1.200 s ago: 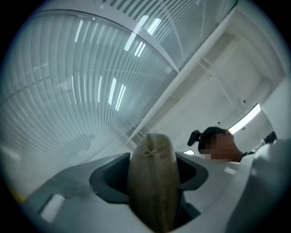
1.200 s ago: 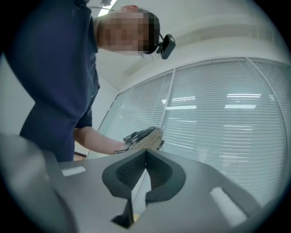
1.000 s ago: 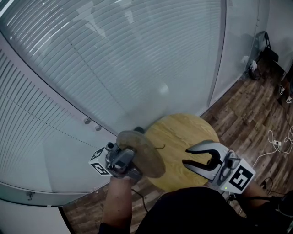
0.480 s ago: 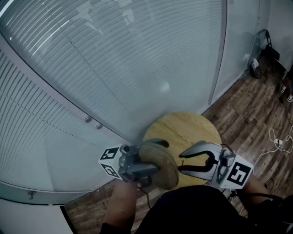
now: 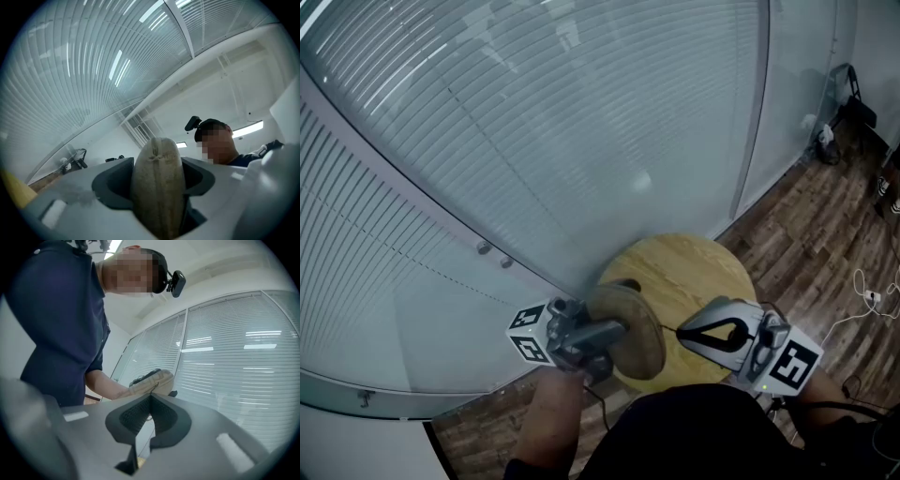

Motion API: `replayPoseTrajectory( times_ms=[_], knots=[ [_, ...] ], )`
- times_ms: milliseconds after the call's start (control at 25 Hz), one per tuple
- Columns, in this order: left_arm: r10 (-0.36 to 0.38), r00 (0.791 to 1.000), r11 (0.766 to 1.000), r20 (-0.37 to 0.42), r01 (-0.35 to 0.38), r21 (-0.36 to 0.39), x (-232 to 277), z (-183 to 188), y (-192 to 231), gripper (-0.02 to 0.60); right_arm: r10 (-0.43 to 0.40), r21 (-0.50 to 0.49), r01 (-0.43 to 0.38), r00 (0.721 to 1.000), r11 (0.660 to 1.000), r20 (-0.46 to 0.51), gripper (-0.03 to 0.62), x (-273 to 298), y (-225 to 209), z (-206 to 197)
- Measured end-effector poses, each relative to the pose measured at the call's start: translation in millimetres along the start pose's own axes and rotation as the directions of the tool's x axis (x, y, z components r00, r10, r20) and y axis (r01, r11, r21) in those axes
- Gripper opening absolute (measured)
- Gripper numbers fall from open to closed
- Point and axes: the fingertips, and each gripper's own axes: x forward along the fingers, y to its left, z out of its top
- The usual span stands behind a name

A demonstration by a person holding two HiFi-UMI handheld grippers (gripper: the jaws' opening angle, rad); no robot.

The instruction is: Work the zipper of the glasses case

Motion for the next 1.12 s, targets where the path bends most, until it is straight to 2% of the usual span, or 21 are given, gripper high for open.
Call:
replayPoseTrajectory(
  times_ms=[240, 400, 480, 600, 760, 880, 1000, 1120],
  knots=[
    [0.101, 0.994, 0.995, 0.033, -0.100, -0.014, 3, 2, 18, 0.293, -0.012, -0.026, 0.010, 0.997, 1.000, -0.078, 0.008, -8, -4, -10],
    [0.133, 0.989, 0.991, 0.060, -0.133, -0.014, 1, 14, 21, 0.291, -0.007, -0.116, -0.013, 0.985, 0.993, -0.171, 0.006, -8, -2, -19],
    [0.136, 0.983, 0.990, 0.120, -0.132, -0.038, -5, 25, 20, 0.291, 0.023, -0.180, -0.062, 0.977, 0.982, -0.213, 0.006, -5, 6, -22],
    [0.151, 0.963, 0.988, 0.222, -0.145, -0.044, -15, 46, 20, 0.290, 0.058, -0.234, -0.120, 0.966, 0.965, -0.253, 0.006, -5, 22, -28],
    [0.187, 0.939, 0.981, 0.288, -0.191, -0.015, -12, 66, 19, 0.290, 0.071, -0.250, -0.144, 0.958, 0.958, -0.277, 0.006, 3, 37, -33],
    [0.242, 0.909, 0.968, 0.339, -0.251, -0.016, -7, 78, 26, 0.291, 0.076, -0.253, -0.151, 0.956, 0.956, -0.285, 0.006, 11, 41, -37],
    [0.289, 0.885, 0.955, 0.364, -0.292, -0.049, 0, 84, 38, 0.290, 0.086, -0.267, -0.172, 0.948, 0.948, -0.306, 0.007, 17, 41, -41],
    [0.305, 0.880, 0.951, 0.365, -0.303, -0.062, 10, 83, 43, 0.290, 0.091, -0.303, -0.201, 0.935, 0.932, -0.343, 0.007, 24, 43, -45]
  ],
)
